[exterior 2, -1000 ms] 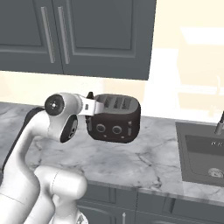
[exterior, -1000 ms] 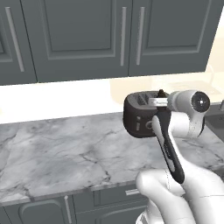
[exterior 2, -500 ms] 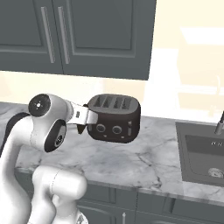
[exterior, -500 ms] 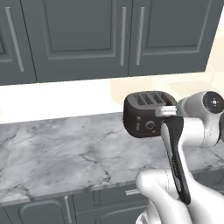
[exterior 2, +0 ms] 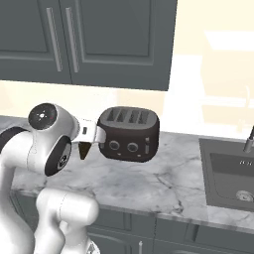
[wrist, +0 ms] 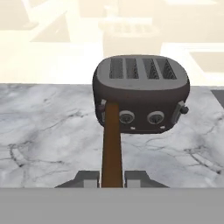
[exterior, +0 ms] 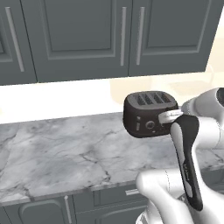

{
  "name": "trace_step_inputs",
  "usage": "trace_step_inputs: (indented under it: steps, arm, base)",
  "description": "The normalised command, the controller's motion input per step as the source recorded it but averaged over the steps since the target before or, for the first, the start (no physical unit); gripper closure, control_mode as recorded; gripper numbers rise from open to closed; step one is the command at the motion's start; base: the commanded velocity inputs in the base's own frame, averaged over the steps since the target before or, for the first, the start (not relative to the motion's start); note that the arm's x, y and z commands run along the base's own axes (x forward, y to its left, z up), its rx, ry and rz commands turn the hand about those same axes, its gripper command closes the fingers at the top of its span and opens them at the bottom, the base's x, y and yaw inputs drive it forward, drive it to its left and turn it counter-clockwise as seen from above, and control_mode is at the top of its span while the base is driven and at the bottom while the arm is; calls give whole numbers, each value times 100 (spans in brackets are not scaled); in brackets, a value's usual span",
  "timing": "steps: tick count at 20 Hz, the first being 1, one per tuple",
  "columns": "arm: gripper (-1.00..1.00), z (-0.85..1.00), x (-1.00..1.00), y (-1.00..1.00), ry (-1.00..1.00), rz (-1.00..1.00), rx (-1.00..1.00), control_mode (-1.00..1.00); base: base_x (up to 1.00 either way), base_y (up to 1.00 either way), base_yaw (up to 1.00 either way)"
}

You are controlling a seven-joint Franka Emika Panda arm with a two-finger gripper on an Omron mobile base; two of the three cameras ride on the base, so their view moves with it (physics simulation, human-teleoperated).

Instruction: Start the toaster. Once the lever pops up, take the bread to the plate on the dining counter.

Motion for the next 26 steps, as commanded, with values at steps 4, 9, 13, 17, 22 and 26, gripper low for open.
trace_step_inputs:
  steps: [4, 9, 13, 17, 22, 26]
  arm:
    - [100, 0, -34, 33, 1, 2, 0, -100]
    - [100, 0, -34, 15, 6, -1, 0, -100]
    - [100, 0, -49, 0, 0, -8, 0, -100]
    - [100, 0, -38, 0, 0, -9, 0, -100]
    - [100, 0, -20, 0, 1, -6, 0, -100]
    - [100, 0, -7, 0, 0, 0, 0, -100]
  base:
    - [0, 0, 0]
    - [0, 0, 0]
    - [0, 0, 0]
    - [0, 0, 0]
    - [0, 0, 0]
    - [0, 0, 0]
